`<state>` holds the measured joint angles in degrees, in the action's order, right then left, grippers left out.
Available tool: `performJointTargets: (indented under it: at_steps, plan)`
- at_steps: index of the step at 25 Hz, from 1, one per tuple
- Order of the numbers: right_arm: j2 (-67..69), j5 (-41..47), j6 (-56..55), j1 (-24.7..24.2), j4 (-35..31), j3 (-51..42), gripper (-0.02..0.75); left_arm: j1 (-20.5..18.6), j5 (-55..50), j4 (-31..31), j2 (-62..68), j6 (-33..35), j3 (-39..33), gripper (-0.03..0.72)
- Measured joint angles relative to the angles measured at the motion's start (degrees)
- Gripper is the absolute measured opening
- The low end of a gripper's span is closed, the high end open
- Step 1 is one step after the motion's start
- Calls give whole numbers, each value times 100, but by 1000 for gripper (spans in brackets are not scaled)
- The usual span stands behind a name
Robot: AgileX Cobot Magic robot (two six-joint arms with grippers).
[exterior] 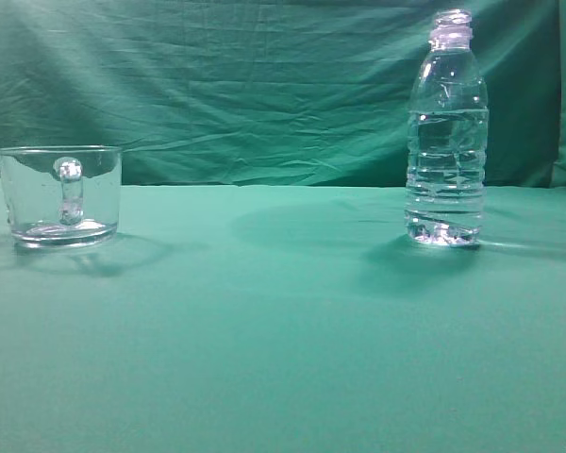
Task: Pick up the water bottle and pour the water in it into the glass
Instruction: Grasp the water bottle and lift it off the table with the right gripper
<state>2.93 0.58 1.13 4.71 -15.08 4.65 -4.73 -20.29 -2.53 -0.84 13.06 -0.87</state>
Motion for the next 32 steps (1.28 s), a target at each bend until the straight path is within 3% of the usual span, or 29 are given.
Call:
performJointTargets:
  at_steps: [12,17,21,28,32]
  plan:
    - [2221,-395,-38,0,-32,547,0,0,0,0,0,0,0,0]
    - [3043,-774,-129,18,1015,551,0,0,0,0,0,0,0,0]
    - [3667,-1477,-318,432,1455,562,0,0,0,0,0,0,0,0]
    - [4942,-2591,-331,1452,1585,573,0,0,0,0,0,0,0,0]
    - [5750,-2988,-304,1653,1697,756,125,0,0,0,0,0,0,0]
